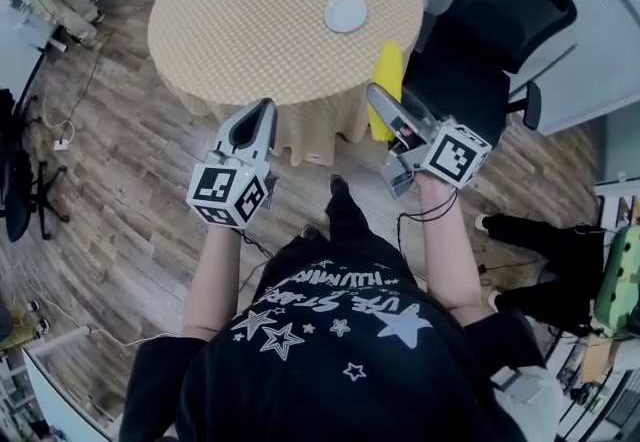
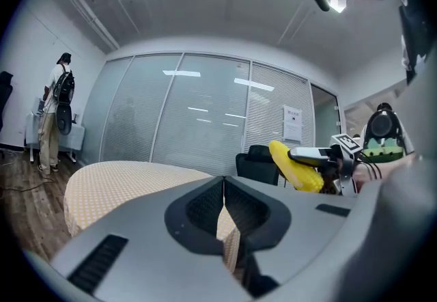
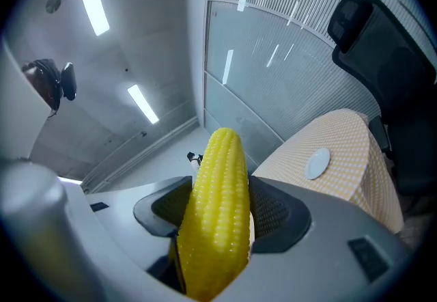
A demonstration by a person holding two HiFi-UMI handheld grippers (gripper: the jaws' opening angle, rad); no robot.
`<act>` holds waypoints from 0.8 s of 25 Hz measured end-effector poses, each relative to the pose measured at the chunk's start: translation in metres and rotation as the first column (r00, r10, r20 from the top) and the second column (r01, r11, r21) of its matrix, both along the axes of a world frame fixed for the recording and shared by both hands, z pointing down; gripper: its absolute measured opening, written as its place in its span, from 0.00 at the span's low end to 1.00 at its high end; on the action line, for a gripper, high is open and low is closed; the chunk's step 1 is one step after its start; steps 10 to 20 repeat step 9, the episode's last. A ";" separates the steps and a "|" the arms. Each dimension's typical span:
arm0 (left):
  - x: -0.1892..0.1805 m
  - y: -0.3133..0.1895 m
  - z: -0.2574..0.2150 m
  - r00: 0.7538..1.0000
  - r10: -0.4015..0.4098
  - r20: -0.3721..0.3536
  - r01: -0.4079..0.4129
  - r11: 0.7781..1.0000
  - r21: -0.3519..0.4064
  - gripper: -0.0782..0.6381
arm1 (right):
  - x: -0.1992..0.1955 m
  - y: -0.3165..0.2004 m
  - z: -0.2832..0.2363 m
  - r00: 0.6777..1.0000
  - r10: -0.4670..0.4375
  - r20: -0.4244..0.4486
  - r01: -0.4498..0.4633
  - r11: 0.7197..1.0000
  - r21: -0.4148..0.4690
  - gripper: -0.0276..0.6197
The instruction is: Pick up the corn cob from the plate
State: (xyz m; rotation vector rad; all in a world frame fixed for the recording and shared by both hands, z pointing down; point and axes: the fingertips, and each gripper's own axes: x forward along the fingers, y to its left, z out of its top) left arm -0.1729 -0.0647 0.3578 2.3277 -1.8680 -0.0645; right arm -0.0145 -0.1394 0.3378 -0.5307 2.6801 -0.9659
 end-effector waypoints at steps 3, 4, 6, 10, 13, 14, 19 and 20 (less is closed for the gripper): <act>0.001 0.001 0.000 1.000 -0.009 0.003 0.009 1.000 0.000 0.12 | 0.002 0.000 0.002 1.000 -0.004 -0.007 0.004 1.000 -0.002 0.45; 0.002 0.001 0.001 1.000 -0.008 0.006 0.008 1.000 -0.001 0.12 | 0.002 0.000 0.002 1.000 -0.005 -0.009 0.005 1.000 -0.001 0.45; 0.003 0.002 0.000 1.000 -0.002 0.009 0.002 1.000 0.003 0.12 | 0.003 0.001 0.003 1.000 -0.002 -0.012 0.002 1.000 -0.001 0.45; 0.003 0.004 -0.003 1.000 0.010 0.009 -0.010 1.000 0.012 0.12 | 0.001 0.004 0.005 1.000 0.007 -0.018 -0.007 1.000 -0.009 0.45; 0.003 0.004 -0.003 1.000 0.010 0.009 -0.010 1.000 0.012 0.12 | 0.001 0.004 0.005 1.000 0.007 -0.018 -0.007 1.000 -0.009 0.45; 0.003 0.004 -0.003 1.000 0.010 0.009 -0.010 1.000 0.012 0.12 | 0.001 0.004 0.005 1.000 0.007 -0.018 -0.007 1.000 -0.009 0.45; 0.003 0.004 -0.003 1.000 0.010 0.009 -0.010 1.000 0.012 0.12 | 0.001 0.004 0.005 1.000 0.007 -0.018 -0.007 1.000 -0.009 0.45; 0.003 0.004 -0.003 1.000 0.010 0.009 -0.010 1.000 0.012 0.12 | 0.001 0.004 0.005 1.000 0.007 -0.018 -0.007 1.000 -0.009 0.45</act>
